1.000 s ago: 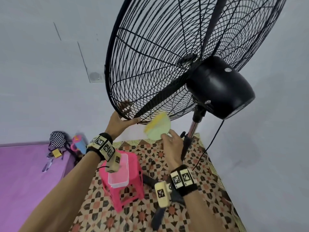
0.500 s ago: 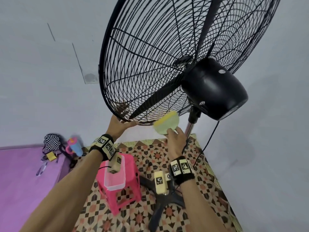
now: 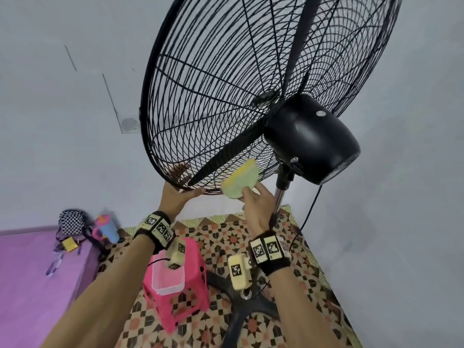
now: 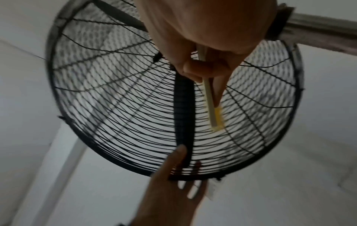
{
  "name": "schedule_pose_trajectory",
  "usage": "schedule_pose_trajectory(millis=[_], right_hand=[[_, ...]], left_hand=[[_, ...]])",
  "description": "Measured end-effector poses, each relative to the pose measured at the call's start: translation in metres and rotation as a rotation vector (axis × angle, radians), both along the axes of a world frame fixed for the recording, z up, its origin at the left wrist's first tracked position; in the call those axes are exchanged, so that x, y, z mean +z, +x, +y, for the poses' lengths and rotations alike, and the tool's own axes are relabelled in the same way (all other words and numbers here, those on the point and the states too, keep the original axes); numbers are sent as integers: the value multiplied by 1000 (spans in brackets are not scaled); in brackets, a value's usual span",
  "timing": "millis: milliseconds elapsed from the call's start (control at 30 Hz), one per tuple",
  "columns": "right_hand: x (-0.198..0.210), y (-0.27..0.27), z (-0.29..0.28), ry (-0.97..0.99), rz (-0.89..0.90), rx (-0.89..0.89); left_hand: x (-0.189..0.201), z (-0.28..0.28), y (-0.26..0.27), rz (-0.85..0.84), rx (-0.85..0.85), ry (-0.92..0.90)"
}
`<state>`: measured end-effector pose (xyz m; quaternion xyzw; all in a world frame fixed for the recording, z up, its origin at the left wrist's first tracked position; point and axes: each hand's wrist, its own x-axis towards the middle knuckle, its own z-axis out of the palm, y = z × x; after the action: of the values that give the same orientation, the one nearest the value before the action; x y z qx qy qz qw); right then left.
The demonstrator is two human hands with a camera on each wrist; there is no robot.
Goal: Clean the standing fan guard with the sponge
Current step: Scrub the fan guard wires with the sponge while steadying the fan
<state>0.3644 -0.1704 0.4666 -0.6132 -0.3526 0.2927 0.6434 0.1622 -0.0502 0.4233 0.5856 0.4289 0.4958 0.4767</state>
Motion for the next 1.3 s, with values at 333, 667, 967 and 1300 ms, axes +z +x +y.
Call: schedule_pose_trajectory(millis=[333, 667, 967, 1300], right_hand=[[-4, 11, 4, -27, 18, -15], [3, 30, -1, -27, 117, -66], [17, 26, -12, 28, 16, 47], [16, 32, -10, -3, 82, 95]], left_hand=[[1, -1, 0, -5, -16, 7], [-26, -8, 35, -86, 90, -104], [-40, 1, 44, -108, 151, -51], [-39, -3, 51, -113, 222, -59]])
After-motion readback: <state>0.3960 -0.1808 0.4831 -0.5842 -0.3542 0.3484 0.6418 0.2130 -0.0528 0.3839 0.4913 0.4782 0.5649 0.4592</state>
